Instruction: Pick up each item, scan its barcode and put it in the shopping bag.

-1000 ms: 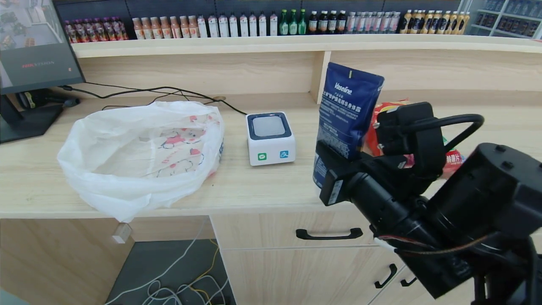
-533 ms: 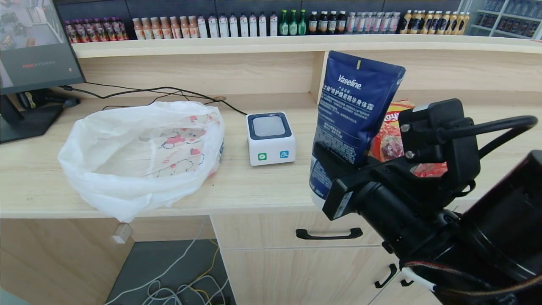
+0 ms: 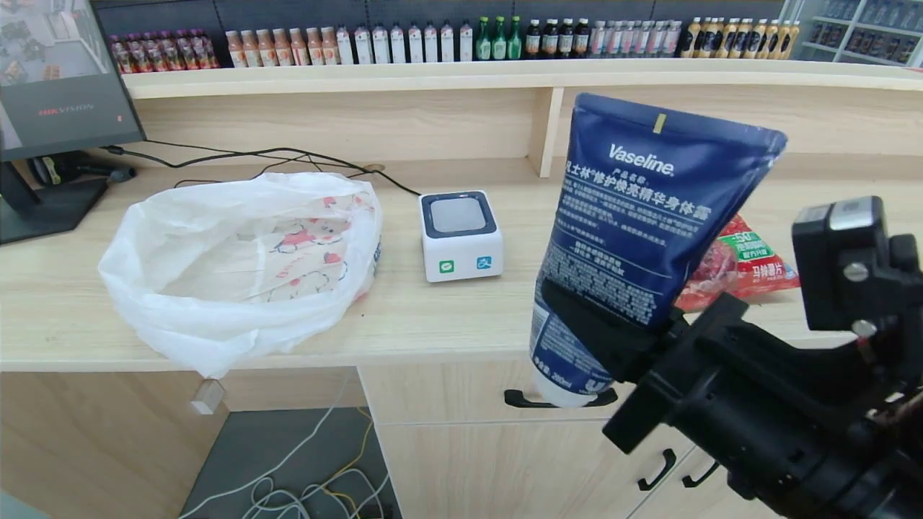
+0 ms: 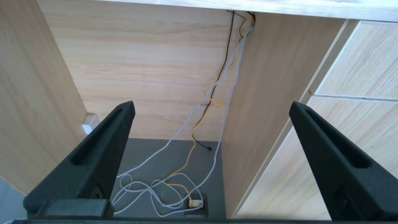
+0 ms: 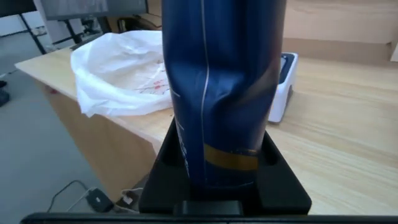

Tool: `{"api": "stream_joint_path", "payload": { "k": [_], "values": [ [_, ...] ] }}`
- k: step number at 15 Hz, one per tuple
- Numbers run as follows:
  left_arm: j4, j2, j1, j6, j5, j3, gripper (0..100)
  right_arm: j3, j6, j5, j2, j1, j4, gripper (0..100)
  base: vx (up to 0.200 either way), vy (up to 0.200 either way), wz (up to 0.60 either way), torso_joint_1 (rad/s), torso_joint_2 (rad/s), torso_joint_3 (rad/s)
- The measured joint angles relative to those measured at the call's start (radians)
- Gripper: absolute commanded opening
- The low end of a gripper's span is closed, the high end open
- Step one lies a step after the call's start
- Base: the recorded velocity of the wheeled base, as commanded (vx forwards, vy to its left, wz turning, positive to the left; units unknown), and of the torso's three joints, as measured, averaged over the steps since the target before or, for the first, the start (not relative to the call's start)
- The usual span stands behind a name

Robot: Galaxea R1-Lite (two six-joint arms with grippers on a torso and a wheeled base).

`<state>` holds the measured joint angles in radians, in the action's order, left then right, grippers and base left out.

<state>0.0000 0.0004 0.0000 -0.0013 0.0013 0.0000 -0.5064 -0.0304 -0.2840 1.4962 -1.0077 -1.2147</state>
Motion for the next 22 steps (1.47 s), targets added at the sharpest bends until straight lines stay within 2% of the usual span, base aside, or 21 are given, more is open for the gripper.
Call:
{"api": "stream_joint_path", "payload": {
  "k": [2, 6, 8, 11, 16, 22],
  "values": [
    [0.0, 0.0, 0.0, 0.0, 0.0, 0.0, 100, 0.049, 0.047, 0.071, -0.03, 0.009, 0.005, 0, 0.0, 0.0, 0.0, 0.0, 0.0, 0.0],
    [0.0, 0.0, 0.0, 0.0, 0.0, 0.0, 100, 0.079, 0.163, 0.259, -0.061, 0.082, 0.002, 0, 0.0, 0.0, 0.0, 0.0, 0.0, 0.0],
    [0.0, 0.0, 0.0, 0.0, 0.0, 0.0, 100, 0.081, 0.261, 0.381, -0.076, 0.123, -0.001, 0, 0.0, 0.0, 0.0, 0.0, 0.0, 0.0],
    [0.0, 0.0, 0.0, 0.0, 0.0, 0.0, 100, 0.093, 0.42, 0.498, -0.113, 0.154, -0.002, 0, 0.0, 0.0, 0.0, 0.0, 0.0, 0.0],
    [0.0, 0.0, 0.0, 0.0, 0.0, 0.0, 100, 0.073, 0.677, 0.525, -0.141, 0.162, -0.029, 0, 0.0, 0.0, 0.0, 0.0, 0.0, 0.0],
    [0.0, 0.0, 0.0, 0.0, 0.0, 0.0, 100, 0.029, 0.831, 0.532, -0.141, 0.161, -0.063, 0, 0.0, 0.0, 0.0, 0.0, 0.0, 0.0]
  ]
}}
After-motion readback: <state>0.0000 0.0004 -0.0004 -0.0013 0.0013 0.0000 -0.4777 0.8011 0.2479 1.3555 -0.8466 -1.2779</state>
